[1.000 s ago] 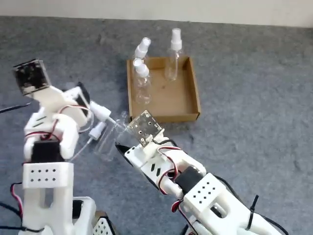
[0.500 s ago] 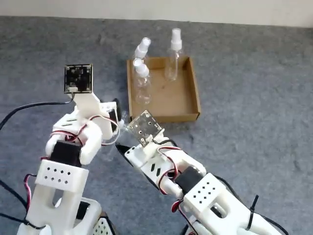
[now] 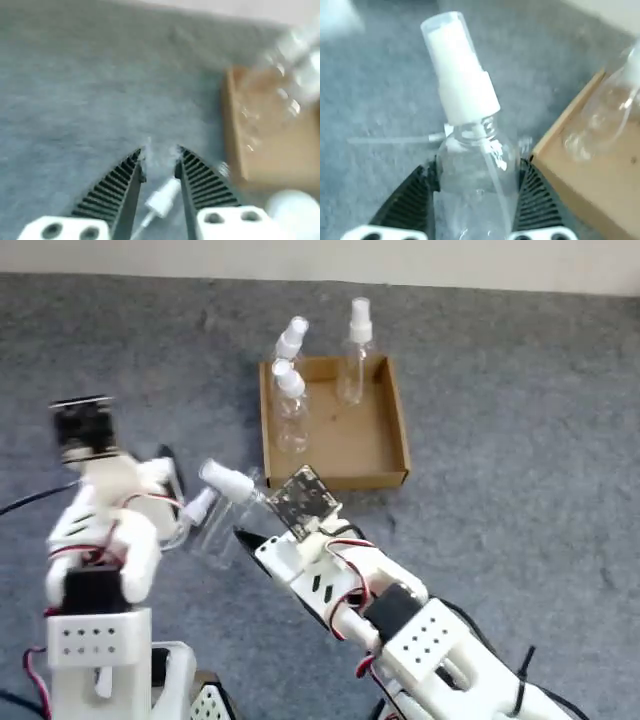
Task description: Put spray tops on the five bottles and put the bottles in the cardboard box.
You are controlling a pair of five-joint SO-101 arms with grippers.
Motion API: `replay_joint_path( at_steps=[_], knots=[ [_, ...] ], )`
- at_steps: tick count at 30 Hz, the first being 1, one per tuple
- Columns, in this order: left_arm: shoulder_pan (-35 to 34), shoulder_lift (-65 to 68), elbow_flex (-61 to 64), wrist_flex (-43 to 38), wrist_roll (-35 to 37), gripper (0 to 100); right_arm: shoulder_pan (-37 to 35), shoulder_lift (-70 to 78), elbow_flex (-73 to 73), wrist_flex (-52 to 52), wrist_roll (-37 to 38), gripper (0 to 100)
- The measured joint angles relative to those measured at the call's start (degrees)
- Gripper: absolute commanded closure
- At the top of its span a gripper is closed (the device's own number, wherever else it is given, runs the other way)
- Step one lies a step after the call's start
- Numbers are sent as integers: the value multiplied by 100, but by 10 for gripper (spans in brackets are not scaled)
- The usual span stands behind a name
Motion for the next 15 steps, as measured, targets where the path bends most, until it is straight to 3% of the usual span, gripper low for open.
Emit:
replay_joint_path(
  at_steps=[7, 15],
  knots=[
    [1037, -35, 62, 53, -88, 930, 0, -404, 519, 0, 0, 995],
    [1310, -70, 62, 53, -88, 928, -211, -422, 580, 0, -18, 995]
  ],
)
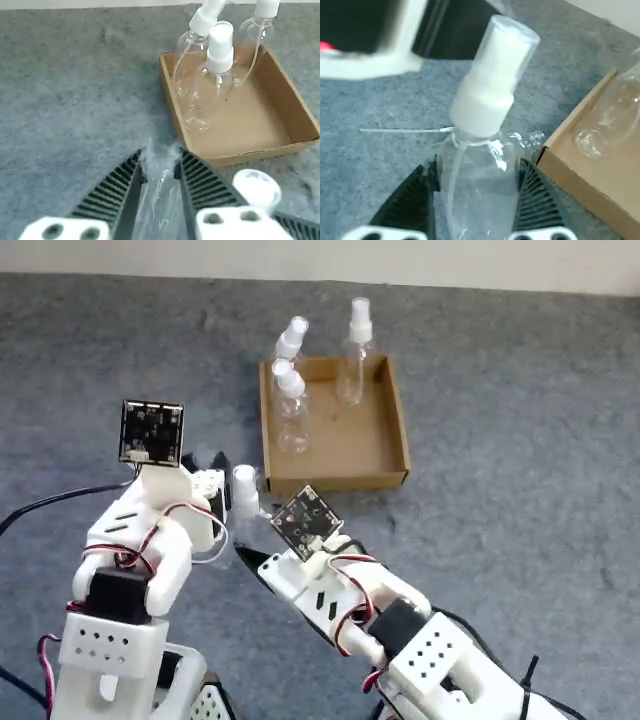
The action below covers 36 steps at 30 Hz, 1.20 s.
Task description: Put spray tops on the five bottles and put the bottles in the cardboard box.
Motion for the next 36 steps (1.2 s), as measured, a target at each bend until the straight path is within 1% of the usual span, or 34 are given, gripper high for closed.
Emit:
replay_joint_path(
  at_steps=[5, 7, 10, 12, 15, 19, 22, 26, 28, 32, 36],
  knots=[
    [-70, -114, -9, 0, 0, 925, 0, 0, 0, 0, 0, 995],
    [-316, -273, -44, 0, 0, 918, 0, 0, 0, 0, 0, 995],
    [-642, -668, -62, 53, 0, 862, 105, 0, 0, 0, 0, 995],
    [-633, -985, -62, 176, 9, 839, 105, 0, 0, 0, 0, 995],
    [-554, -1398, -62, 343, 0, 839, 114, 0, 0, 0, 0, 995],
    [-35, -1626, -62, 352, 0, 839, 114, 0, 0, 0, 0, 995],
    [273, -1380, -62, 352, 0, 839, 114, 0, 0, 0, 0, 995],
    [325, -624, -70, 105, 26, 841, 114, 0, 9, 0, 0, 995],
    [334, -246, -141, -26, 35, 871, 114, 9, 9, 9, 9, 995],
    [334, 18, -167, -123, 35, 986, 105, 9, 18, 9, 18, 995],
    [343, -70, -149, -97, 35, 997, 105, 9, 18, 9, 18, 995]
  ],
)
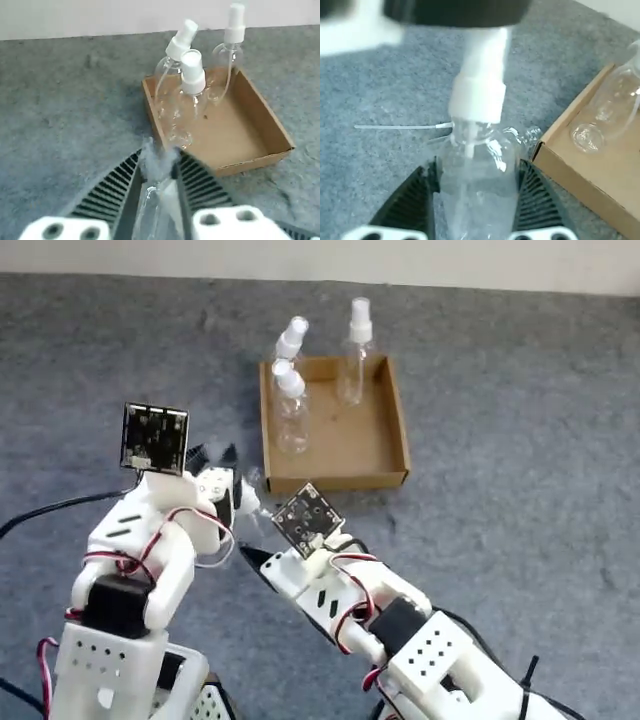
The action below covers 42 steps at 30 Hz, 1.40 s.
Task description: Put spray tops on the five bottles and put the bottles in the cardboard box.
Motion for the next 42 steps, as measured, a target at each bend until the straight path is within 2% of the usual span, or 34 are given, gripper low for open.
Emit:
replay_joint_path(
  at_steps=[6, 12, 15, 19, 27, 34, 42],
  knots=[
    [0, -862, 484, 70, 0, 997, 167, 0, 0, 0, 0, 995],
    [677, -1204, 571, 79, -35, 995, 255, 0, 0, 0, 0, 995],
    [774, -1196, 580, 88, -44, 976, 299, -9, -9, 0, -9, 995],
    [633, -1196, 580, 88, -176, 911, 299, -9, -9, 0, -9, 995],
    [246, -1134, 580, 97, -246, 909, 343, -9, -9, 0, 0, 995],
    [-88, -1169, 607, 97, -264, 909, 976, -18, -18, -9, -431, 995],
    [-141, -1116, 967, 79, -264, 906, 1530, -18, -220, -9, -475, 995]
  ],
)
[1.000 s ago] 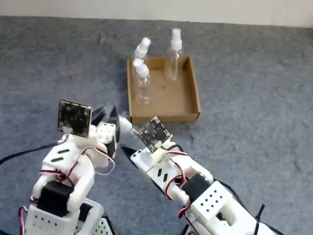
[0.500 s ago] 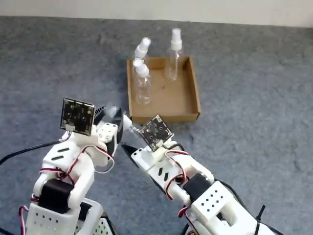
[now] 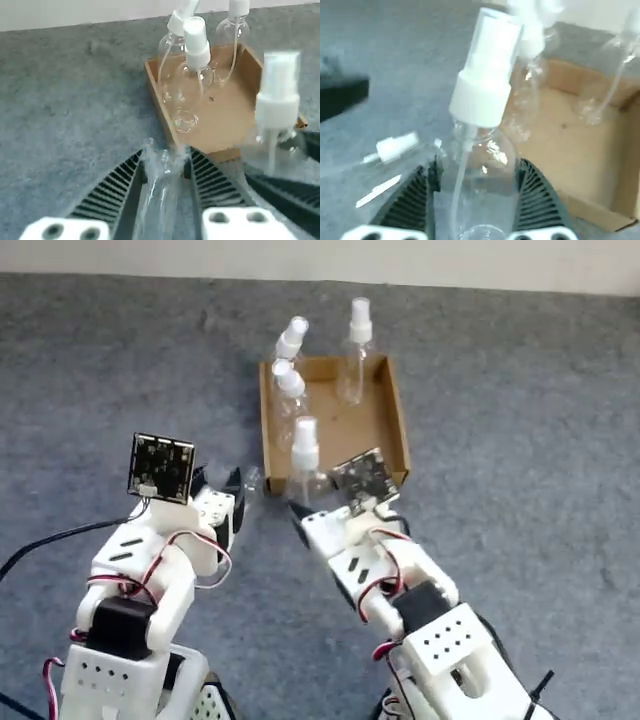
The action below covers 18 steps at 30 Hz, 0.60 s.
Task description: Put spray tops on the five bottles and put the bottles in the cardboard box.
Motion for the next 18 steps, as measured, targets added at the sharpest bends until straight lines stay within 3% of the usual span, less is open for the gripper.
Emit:
replay_joint_path(
  at_steps=[11, 18],
  knots=[
    [0, 0, 334, -387, 0, 907, 70, 53, -1213, 862, -18, 995],
    [0, 0, 334, -396, 0, 885, 70, 1398, -2312, 1002, -35, 995]
  ],
)
